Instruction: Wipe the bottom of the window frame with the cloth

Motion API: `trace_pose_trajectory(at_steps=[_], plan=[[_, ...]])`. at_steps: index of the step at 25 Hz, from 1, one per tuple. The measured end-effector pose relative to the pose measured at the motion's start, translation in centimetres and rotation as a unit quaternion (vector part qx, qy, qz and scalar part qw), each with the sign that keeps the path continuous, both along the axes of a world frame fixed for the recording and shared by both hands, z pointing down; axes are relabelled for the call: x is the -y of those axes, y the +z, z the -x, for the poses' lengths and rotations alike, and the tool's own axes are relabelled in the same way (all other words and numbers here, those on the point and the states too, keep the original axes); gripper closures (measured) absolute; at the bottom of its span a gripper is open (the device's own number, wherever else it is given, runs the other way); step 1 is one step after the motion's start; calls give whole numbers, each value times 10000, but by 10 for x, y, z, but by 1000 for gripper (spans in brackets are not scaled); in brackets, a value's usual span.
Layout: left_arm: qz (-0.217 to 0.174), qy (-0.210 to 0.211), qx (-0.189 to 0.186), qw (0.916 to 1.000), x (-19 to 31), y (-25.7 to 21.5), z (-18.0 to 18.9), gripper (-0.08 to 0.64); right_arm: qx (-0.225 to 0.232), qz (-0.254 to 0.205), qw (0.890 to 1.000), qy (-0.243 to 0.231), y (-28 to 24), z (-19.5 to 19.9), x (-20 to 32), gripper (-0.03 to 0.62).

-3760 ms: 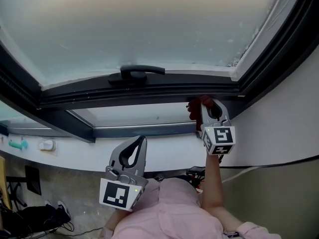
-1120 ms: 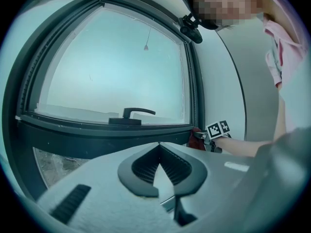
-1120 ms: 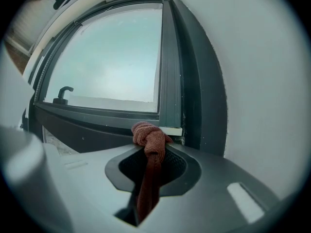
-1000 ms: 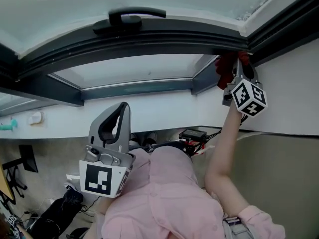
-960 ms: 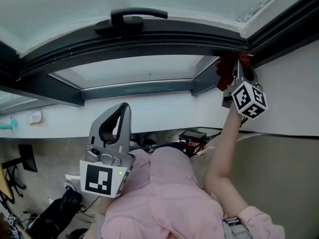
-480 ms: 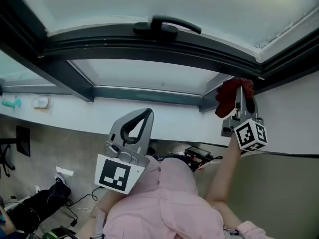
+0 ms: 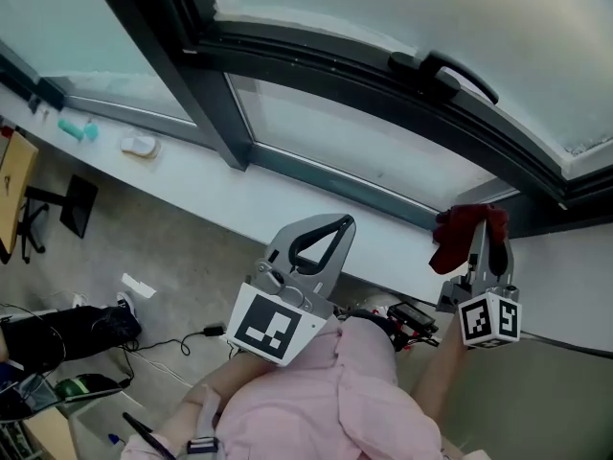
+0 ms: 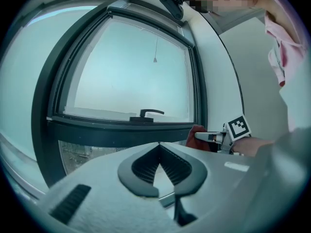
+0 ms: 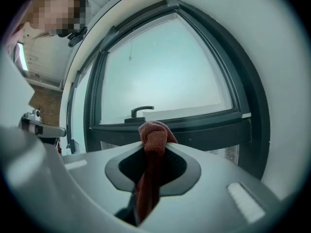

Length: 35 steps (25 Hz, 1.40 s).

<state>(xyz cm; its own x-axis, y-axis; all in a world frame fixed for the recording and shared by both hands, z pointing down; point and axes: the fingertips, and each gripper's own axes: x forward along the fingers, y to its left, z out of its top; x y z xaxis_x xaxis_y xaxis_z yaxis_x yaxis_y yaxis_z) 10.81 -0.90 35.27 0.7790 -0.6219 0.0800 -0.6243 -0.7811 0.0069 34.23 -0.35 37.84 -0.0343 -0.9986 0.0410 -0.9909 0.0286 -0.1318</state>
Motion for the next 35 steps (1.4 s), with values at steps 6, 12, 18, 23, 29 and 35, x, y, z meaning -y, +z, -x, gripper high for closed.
trace_pose_trajectory(at_steps=[6,12,18,23,29,35], plan=[[224,-322,-459,9982,4,-10,43,565,-93,-22,9998,-195,2,58,-10,529],[170,174,-84,9997,-6,-2,89,565,-415,-80,9987,296,-15,98,-46,531],[294,462,181,9983,-22,8,163,565,-325,-116,9974,638,-25,179,-93,531],[472,623,263,9966,-25,21,205,565,-307,151,9971,673,-8,244,-119,531],[526,615,119,9967,-31,16,217,565,-158,357,9982,456,6,273,-123,531],[635,704,48,9955,-36,19,209,565,-274,529,9981,179,14,283,-111,531]])
